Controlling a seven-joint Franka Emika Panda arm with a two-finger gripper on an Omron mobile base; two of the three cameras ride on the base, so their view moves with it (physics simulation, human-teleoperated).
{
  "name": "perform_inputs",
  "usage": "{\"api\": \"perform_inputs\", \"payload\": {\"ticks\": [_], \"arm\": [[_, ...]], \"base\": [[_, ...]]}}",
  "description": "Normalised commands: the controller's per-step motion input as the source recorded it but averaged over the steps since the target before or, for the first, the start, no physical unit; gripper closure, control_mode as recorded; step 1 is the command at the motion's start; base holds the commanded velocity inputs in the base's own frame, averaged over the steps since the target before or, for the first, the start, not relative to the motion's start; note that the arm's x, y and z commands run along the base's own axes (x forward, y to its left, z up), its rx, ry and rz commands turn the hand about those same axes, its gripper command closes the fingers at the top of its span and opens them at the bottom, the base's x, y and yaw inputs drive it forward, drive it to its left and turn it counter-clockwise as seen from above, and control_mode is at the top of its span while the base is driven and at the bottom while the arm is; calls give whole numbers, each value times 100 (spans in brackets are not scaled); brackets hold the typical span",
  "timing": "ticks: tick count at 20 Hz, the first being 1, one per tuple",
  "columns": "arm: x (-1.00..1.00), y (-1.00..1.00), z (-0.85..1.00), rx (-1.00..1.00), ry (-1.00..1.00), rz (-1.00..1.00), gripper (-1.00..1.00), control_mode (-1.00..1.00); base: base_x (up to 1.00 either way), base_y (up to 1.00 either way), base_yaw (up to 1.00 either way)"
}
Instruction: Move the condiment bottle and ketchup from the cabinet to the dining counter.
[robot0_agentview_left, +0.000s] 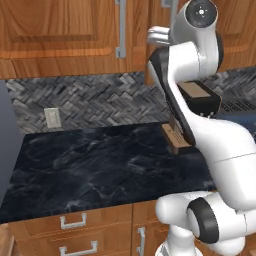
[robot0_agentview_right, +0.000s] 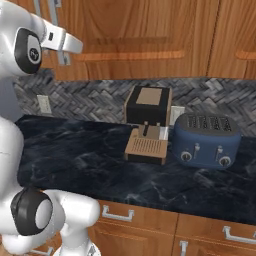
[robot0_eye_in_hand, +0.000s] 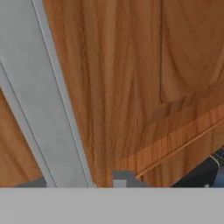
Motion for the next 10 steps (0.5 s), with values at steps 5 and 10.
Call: {"api": "perform_inputs", "payload": {"ticks": [5,10], "arm": [[-92,-61,1,8,-4,0,100,-100],[-89,-61,5,9,0,0,100,-100]], "base": [[0,0,0],[0,0,0]]}}
